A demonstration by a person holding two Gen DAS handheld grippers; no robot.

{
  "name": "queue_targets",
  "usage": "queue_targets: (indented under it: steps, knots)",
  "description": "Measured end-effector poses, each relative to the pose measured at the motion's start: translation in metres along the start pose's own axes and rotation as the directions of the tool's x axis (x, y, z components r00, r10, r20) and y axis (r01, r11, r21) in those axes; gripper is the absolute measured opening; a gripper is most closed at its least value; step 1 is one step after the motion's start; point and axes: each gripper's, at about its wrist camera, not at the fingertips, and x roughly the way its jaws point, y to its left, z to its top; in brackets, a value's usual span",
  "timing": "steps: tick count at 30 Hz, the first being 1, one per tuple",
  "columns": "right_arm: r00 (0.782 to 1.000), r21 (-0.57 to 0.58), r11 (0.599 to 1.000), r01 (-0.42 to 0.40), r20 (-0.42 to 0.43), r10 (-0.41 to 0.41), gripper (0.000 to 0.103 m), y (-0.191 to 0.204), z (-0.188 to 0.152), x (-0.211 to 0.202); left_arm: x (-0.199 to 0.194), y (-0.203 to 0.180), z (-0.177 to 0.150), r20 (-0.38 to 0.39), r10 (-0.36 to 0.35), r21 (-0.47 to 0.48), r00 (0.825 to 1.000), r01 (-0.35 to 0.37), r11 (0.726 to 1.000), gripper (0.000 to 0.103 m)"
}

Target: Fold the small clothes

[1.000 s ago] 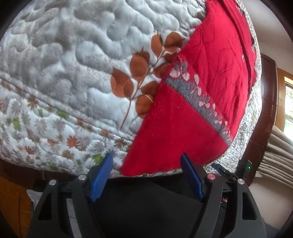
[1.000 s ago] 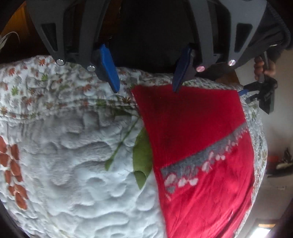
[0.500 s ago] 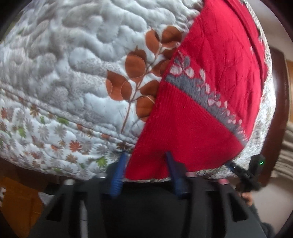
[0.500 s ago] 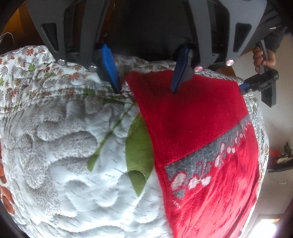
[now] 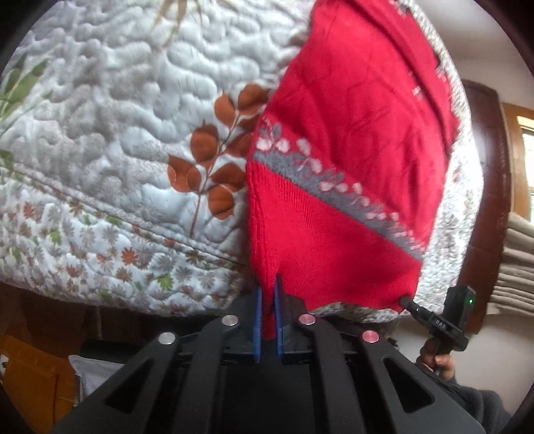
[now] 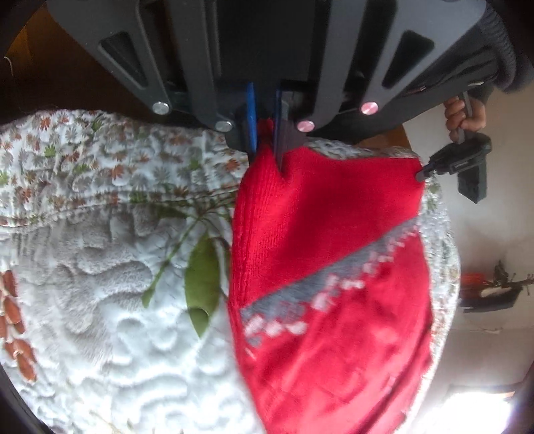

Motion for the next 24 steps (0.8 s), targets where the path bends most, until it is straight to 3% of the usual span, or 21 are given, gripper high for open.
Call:
queue_targets:
  steps: [8,16,24]
  knots:
    - [0.984,0.019,0.992,-0.126,0.126,0.123,0.007,0.016,0.000,-0.066,-0.050,-0.021,-0.008,0.119,-0.125,0.010,0.985,0.125,0.992,0.006]
    - [0.946,0.007,0.972,-0.236,0.229,0.228,0.007,0.048,0.022,-0.118,-0.118,-0.042,0.006,0.262,-0.245,0.028,0.933,0.246,0.969,0.006]
    - [0.909,-0.011,0.955,-0.298,0.303,0.287,0.007,0.079,0.064,-0.152,-0.151,-0.068,0.038,0.305,-0.308,0.068,0.901,0.302,0.951,0.006]
